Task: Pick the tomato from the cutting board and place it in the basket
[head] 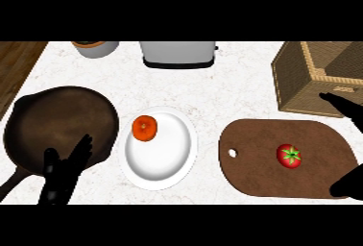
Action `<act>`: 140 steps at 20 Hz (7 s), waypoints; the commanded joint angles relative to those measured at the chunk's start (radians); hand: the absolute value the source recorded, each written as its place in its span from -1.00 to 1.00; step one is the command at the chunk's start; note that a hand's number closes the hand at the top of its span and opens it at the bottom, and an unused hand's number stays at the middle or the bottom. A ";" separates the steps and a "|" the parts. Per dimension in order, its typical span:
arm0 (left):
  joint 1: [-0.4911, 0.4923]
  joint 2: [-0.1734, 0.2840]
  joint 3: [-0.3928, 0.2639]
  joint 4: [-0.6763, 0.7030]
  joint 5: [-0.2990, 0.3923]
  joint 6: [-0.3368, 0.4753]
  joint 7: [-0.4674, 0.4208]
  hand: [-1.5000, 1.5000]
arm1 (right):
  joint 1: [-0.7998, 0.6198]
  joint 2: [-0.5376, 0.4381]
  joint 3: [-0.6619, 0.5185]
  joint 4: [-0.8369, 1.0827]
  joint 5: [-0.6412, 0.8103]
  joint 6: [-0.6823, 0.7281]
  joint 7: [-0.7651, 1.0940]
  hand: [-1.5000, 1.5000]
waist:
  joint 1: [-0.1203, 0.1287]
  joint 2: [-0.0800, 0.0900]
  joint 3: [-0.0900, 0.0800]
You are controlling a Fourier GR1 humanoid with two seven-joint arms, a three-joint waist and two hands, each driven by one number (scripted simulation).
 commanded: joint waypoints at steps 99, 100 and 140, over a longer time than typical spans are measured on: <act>0.081 -0.119 0.058 -0.059 -0.127 -0.088 0.049 0.00 | -0.532 0.665 -0.315 0.139 0.698 -0.343 0.011 1.00 | 0.000 0.005 -0.008; 0.087 -0.089 0.083 -0.068 -0.101 -0.110 0.071 0.00 | -0.646 0.613 -0.373 0.197 0.666 -0.278 0.060 1.00 | 0.005 0.004 -0.009; -0.006 -0.109 0.122 0.062 -0.137 -0.116 0.000 0.00 | -0.620 0.273 -0.601 1.317 0.547 -0.581 -0.738 1.00 | 0.009 0.014 -0.008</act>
